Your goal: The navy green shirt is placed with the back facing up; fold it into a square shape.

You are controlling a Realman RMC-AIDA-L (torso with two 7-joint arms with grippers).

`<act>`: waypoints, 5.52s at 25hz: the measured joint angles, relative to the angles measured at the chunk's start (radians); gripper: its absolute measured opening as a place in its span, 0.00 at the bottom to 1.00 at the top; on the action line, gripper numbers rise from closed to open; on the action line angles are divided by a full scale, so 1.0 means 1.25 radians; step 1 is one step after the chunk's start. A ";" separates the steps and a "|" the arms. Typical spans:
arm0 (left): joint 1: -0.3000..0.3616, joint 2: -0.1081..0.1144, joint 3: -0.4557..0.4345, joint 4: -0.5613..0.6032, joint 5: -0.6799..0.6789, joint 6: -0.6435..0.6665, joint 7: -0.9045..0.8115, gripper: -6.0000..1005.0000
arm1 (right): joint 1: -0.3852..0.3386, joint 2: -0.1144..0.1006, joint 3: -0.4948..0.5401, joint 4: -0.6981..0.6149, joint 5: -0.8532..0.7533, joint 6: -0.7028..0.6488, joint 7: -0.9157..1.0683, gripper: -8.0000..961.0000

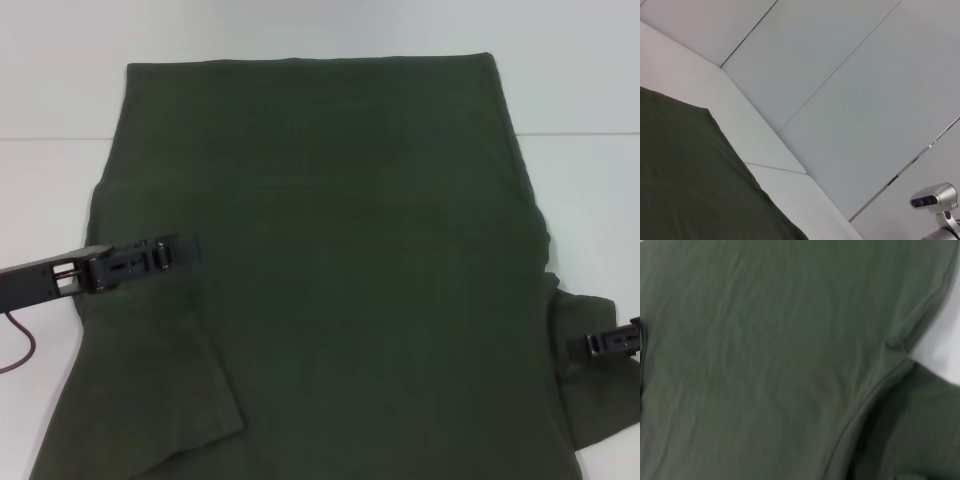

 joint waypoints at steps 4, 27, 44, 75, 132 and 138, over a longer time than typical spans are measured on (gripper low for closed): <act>0.000 0.000 -0.005 0.000 0.000 0.000 0.000 0.73 | -0.001 0.000 -0.002 0.001 0.006 0.009 0.004 0.98; 0.007 0.000 -0.020 0.000 -0.022 0.006 -0.001 0.74 | -0.007 0.000 -0.016 0.017 0.003 0.023 0.023 0.96; 0.008 -0.001 -0.020 -0.009 -0.032 0.006 -0.002 0.74 | -0.006 -0.001 -0.017 0.038 -0.014 0.070 0.030 0.43; 0.050 0.013 -0.058 -0.011 -0.095 0.057 -0.023 0.73 | -0.027 -0.044 0.011 0.024 -0.060 0.178 0.094 0.04; 0.061 0.015 -0.124 -0.022 -0.095 0.047 -0.022 0.73 | 0.186 0.001 0.006 0.166 0.067 0.020 0.099 0.07; 0.061 0.016 -0.124 -0.022 -0.100 0.047 -0.024 0.72 | 0.183 -0.005 0.002 0.165 0.096 0.010 0.096 0.29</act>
